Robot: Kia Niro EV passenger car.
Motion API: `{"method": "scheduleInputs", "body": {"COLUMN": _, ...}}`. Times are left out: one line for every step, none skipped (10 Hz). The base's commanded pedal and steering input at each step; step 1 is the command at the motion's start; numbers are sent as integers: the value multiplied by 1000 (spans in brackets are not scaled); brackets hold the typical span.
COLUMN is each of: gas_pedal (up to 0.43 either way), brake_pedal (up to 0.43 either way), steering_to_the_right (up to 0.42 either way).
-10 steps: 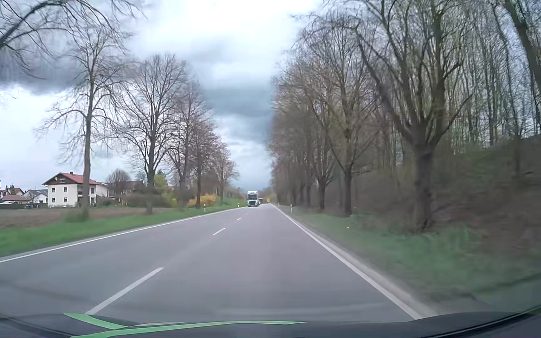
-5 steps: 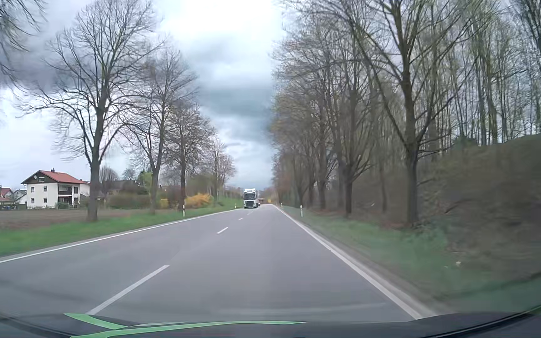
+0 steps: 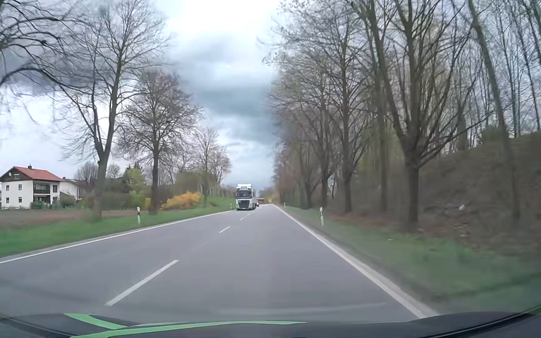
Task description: Follow the waypoints while adhering to traffic rules and regulations
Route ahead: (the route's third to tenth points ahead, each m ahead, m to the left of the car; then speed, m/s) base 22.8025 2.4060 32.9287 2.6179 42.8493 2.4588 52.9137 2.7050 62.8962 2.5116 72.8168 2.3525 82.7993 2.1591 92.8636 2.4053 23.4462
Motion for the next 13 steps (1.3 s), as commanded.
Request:
{"method": "scheduleInputs", "body": {"gas_pedal": 197, "brake_pedal": 0, "steering_to_the_right": 0}}
{"method": "scheduleInputs", "body": {"gas_pedal": 197, "brake_pedal": 0, "steering_to_the_right": 0}}
{"method": "scheduleInputs", "body": {"gas_pedal": 197, "brake_pedal": 0, "steering_to_the_right": 0}}
{"method": "scheduleInputs", "body": {"gas_pedal": 197, "brake_pedal": 0, "steering_to_the_right": 1}}
{"method": "scheduleInputs", "body": {"gas_pedal": 197, "brake_pedal": 0, "steering_to_the_right": 1}}
{"method": "scheduleInputs", "body": {"gas_pedal": 197, "brake_pedal": 0, "steering_to_the_right": 1}}
{"method": "scheduleInputs", "body": {"gas_pedal": 197, "brake_pedal": 0, "steering_to_the_right": 1}}
{"method": "scheduleInputs", "body": {"gas_pedal": 197, "brake_pedal": 0, "steering_to_the_right": 1}}
{"method": "scheduleInputs", "body": {"gas_pedal": 197, "brake_pedal": 0, "steering_to_the_right": 1}}
{"method": "scheduleInputs", "body": {"gas_pedal": 197, "brake_pedal": 0, "steering_to_the_right": 1}}
{"method": "scheduleInputs", "body": {"gas_pedal": 197, "brake_pedal": 0, "steering_to_the_right": 0}}
{"method": "scheduleInputs", "body": {"gas_pedal": 197, "brake_pedal": 0, "steering_to_the_right": 0}}
{"method": "scheduleInputs", "body": {"gas_pedal": 197, "brake_pedal": 0, "steering_to_the_right": 0}}
